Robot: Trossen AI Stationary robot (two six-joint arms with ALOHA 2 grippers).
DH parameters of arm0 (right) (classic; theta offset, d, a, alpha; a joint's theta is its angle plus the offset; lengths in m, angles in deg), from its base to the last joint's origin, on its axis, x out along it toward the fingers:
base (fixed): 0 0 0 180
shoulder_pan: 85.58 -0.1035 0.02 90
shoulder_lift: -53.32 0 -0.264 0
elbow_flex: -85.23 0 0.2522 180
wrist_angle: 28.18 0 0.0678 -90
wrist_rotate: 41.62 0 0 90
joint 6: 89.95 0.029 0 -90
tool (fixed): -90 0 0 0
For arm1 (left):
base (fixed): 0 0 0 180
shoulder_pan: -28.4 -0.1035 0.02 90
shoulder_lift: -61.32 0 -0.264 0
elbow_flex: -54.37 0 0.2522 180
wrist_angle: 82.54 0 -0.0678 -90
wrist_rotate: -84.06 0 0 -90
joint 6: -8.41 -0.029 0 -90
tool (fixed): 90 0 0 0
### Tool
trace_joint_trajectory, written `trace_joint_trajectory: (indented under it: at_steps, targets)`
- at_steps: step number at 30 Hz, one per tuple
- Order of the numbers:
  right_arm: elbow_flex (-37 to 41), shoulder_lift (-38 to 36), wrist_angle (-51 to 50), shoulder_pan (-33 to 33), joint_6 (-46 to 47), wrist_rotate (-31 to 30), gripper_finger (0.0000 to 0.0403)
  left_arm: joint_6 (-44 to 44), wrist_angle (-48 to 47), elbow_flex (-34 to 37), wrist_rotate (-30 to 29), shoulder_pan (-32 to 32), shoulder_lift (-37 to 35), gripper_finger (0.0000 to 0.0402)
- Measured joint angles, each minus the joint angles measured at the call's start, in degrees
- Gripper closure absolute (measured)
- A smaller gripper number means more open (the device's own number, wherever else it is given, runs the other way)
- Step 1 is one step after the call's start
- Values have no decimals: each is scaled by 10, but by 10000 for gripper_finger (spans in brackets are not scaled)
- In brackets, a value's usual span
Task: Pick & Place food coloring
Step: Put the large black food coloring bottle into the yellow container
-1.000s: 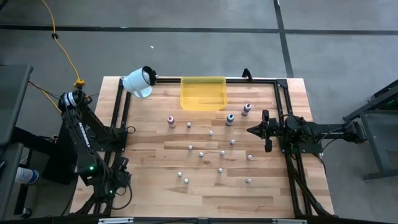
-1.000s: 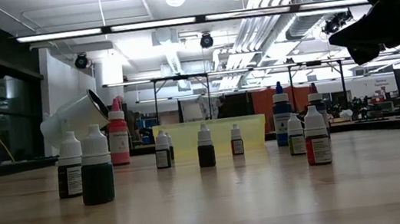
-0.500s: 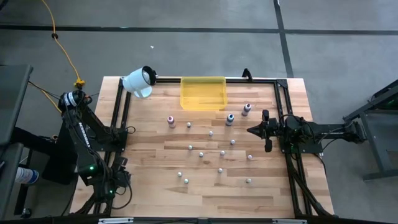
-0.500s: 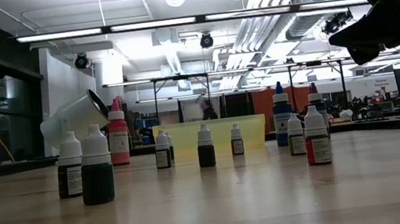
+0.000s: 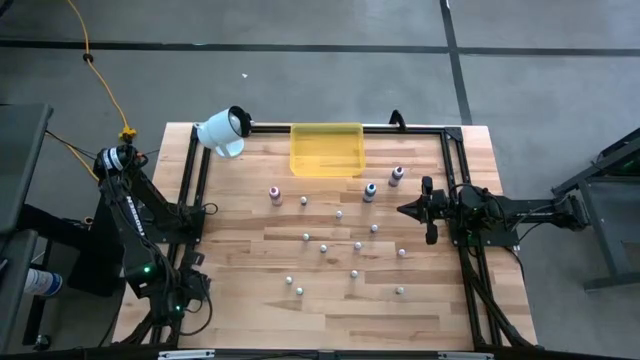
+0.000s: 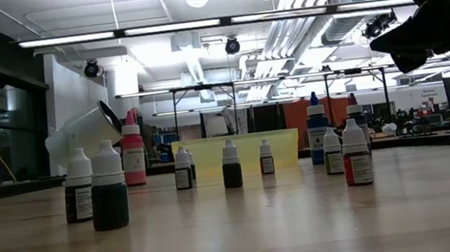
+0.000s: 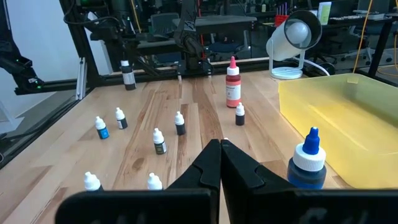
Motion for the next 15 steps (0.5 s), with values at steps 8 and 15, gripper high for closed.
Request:
trace_joint_trajectory:
  at_steps: [8,15]
  targets:
    - [0,0,0,0,0,0,402,13,22,-18,0,-3,1,292]
    - [0,0,0,0,0,0,402,51,-9,-73,-10,-51,1,292]
